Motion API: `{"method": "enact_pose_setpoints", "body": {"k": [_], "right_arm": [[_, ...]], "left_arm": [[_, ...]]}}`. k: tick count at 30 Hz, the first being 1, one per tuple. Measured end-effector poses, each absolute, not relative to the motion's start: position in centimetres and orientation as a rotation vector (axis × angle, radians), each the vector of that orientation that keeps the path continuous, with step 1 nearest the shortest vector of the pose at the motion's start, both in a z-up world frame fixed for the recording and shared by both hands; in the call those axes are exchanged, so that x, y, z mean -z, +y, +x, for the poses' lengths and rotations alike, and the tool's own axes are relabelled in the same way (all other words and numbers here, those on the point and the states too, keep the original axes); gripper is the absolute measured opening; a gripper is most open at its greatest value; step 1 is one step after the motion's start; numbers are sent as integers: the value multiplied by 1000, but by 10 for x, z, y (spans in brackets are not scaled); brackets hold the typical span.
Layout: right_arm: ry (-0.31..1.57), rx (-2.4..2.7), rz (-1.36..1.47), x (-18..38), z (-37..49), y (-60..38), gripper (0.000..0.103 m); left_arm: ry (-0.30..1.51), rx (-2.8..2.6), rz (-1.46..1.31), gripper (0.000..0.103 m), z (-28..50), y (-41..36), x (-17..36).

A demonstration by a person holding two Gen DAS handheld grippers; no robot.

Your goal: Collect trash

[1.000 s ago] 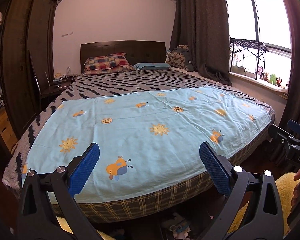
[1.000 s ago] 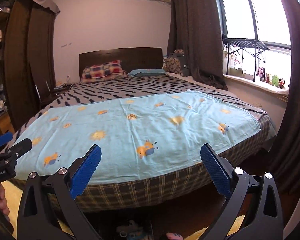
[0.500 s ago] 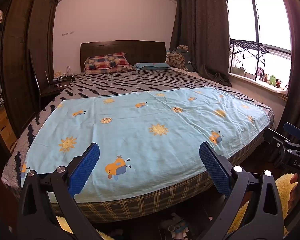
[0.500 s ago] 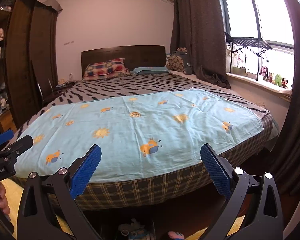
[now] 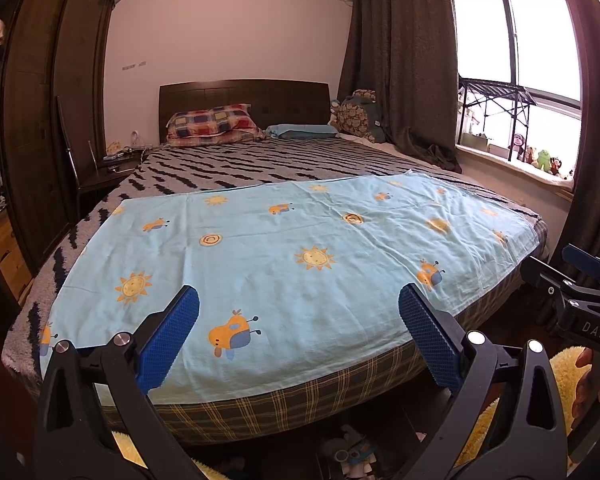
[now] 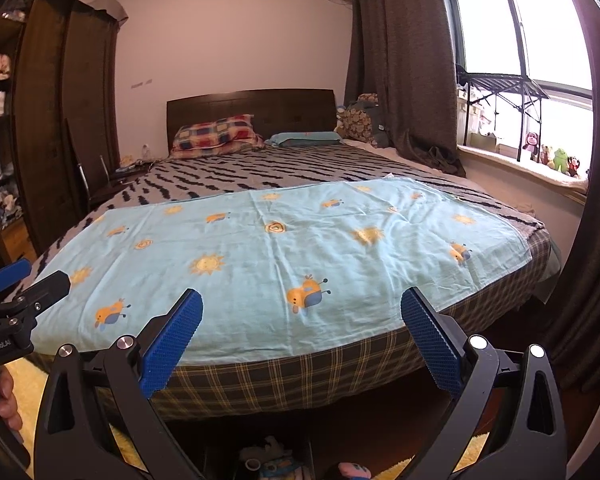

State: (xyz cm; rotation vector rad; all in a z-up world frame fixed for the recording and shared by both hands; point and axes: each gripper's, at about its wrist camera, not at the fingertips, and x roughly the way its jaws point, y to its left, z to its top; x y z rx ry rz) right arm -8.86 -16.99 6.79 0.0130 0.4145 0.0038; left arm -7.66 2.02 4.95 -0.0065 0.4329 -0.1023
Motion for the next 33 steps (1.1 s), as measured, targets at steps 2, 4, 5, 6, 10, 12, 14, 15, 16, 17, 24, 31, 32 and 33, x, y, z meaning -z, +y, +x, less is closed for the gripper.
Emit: {"method": "enact_pose_setpoints", "body": {"k": [2,4,5,6,10,12,14,15,16,17,24,31,32,33], "right_arm": [[413,-3,13,-68,-89,-170,100],[414,-4,14,-68,-89,-170,100],[414,-5,14,-68,-89,-170,100],[414,-6,13,-69,-89,-169,100],[415,-14,14,-68,-88,-168,100],[416,-17,14,-68,-88,-168,100],[416,-18,14,-68,-87,-168,100],[415,-18,14,-68,-87,-168,100],[415,-18,15,-68,-87,-168,100],[416,-18,15,-68,-87,-168,100],[422,-22,15,-67,-86,-167,100],[422,-22,18,-66,-87,-166,100],[421,-21,20,-67,-87,-166,100],[420,-20,21,-67,-87,-167,100]], "left_arm": [[431,102,-8,95,-77,21,-50],[431,100,-9,95,-77,21,-50],[431,99,-10,95,-77,21,-50],[431,99,-10,95,-77,21,-50],[431,99,-11,95,-77,21,-50],[431,100,-11,95,-77,21,-50],[432,99,-10,95,-77,21,-50],[432,98,-11,95,-77,21,-50],[431,97,-12,95,-77,21,-50],[431,97,-12,95,-77,20,-50],[435,100,-12,95,-76,19,-49],[432,98,-14,95,-77,19,-50],[432,96,-15,95,-77,19,-50],[432,95,-15,95,-77,19,-50]]}}
